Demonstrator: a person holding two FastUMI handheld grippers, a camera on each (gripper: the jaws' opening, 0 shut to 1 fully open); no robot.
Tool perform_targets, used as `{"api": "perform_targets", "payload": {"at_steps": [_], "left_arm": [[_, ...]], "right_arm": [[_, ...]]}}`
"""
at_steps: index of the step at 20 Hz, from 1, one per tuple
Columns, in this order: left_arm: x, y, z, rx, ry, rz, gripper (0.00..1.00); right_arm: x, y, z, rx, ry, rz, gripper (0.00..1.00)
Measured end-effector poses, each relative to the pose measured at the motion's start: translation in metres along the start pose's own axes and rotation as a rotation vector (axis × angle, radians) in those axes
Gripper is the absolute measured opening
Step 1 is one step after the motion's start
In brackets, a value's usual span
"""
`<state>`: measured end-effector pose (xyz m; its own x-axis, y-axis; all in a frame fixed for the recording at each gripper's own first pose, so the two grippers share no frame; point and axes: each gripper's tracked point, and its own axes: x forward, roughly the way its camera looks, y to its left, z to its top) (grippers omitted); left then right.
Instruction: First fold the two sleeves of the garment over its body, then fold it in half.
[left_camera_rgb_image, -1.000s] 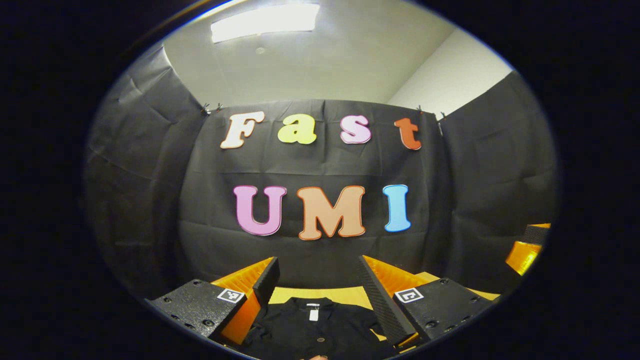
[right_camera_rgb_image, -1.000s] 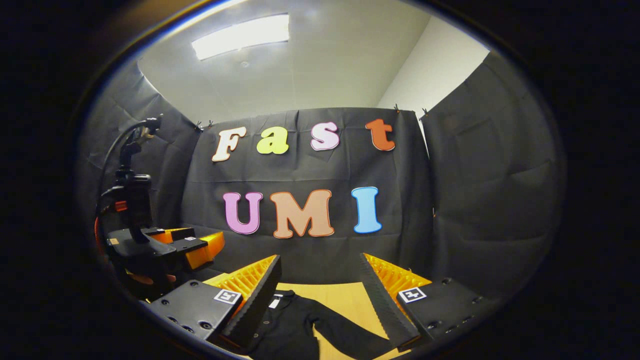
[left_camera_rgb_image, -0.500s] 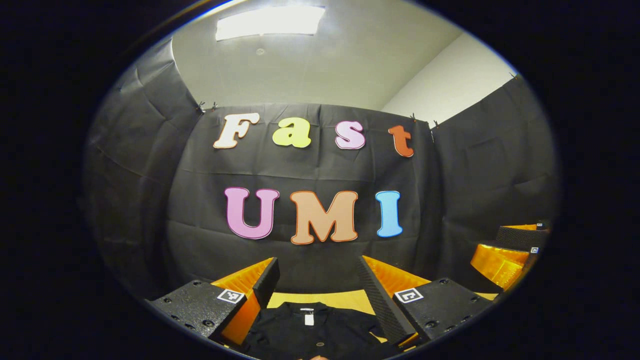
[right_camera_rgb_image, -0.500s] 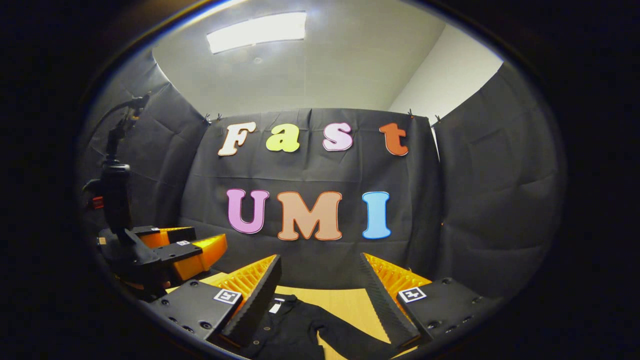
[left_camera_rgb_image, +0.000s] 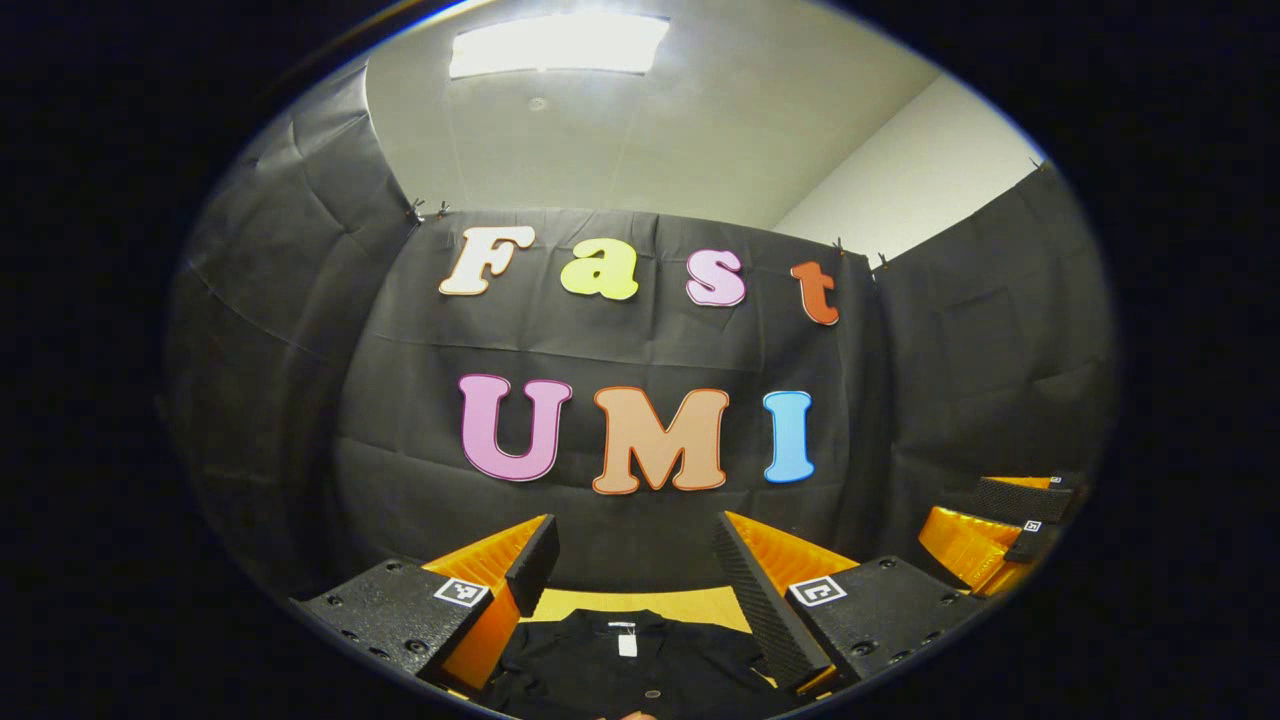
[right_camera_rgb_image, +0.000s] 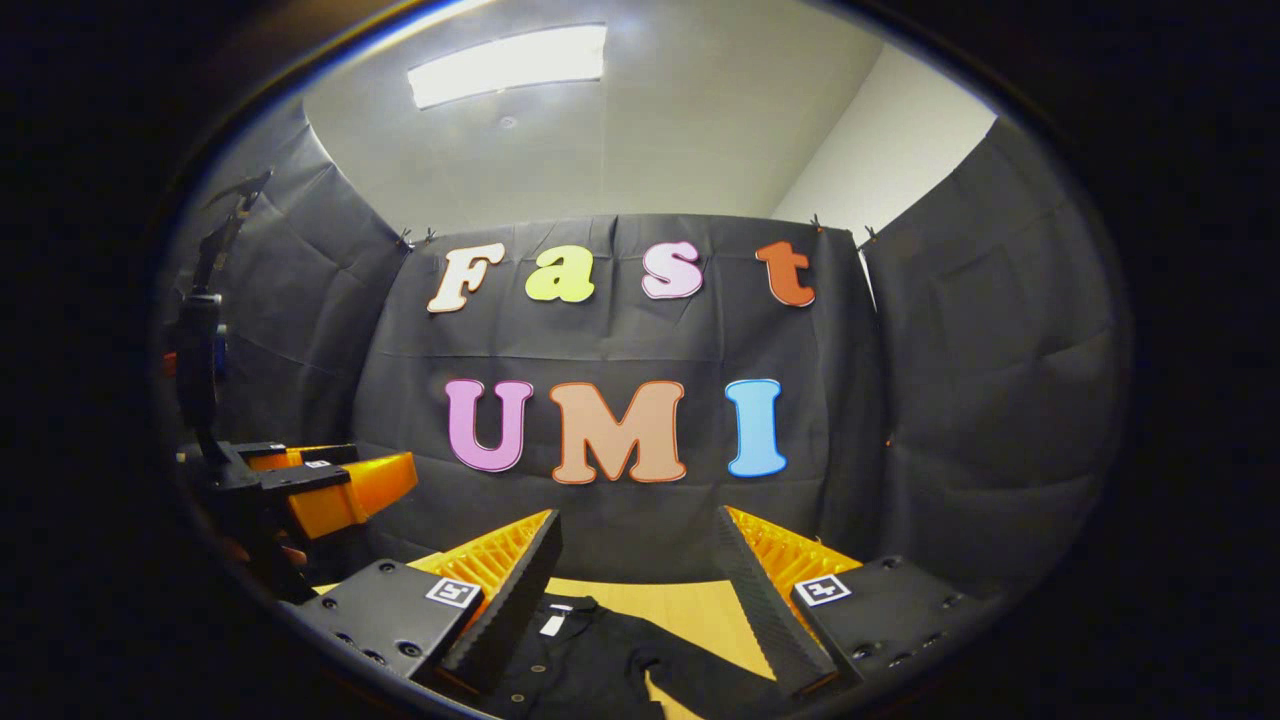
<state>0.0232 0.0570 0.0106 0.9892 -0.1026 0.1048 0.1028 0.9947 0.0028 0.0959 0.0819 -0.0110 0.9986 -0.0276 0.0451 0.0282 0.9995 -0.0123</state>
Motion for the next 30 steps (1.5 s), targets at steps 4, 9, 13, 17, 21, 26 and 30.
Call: {"api": "perform_targets", "payload": {"at_steps": [4, 9, 13, 17, 21, 26, 30], "left_arm": [[-0.005, -0.003, -0.013, 0.011, 0.021, 0.01, 0.92], [-0.013, 0.005, -0.02, -0.027, 0.045, 0.019, 0.92], [-0.019, 0.021, -0.022, -0.027, 0.044, 0.034, 0.92], [-0.021, 0.035, -0.018, -0.01, 0.039, 0.053, 0.92], [-0.022, 0.039, -0.022, -0.004, 0.044, 0.049, 0.92], [-0.019, 0.039, -0.019, -0.005, 0.041, 0.031, 0.92], [-0.013, 0.029, -0.02, -0.004, 0.052, 0.01, 0.92]], "right_arm": [[0.003, -0.006, -0.001, -0.012, 0.007, 0.004, 0.98], [-0.001, -0.001, -0.004, -0.027, 0.01, 0.006, 1.0], [-0.004, 0.015, -0.01, -0.021, 0.015, 0.021, 0.97], [-0.002, 0.034, -0.021, -0.022, 0.041, 0.05, 0.98], [0.001, 0.041, -0.029, -0.007, 0.064, 0.059, 1.0], [0.006, 0.025, -0.037, -0.005, 0.101, 0.022, 0.98], [0.012, -0.004, -0.048, -0.026, 0.135, -0.009, 0.98]]}}
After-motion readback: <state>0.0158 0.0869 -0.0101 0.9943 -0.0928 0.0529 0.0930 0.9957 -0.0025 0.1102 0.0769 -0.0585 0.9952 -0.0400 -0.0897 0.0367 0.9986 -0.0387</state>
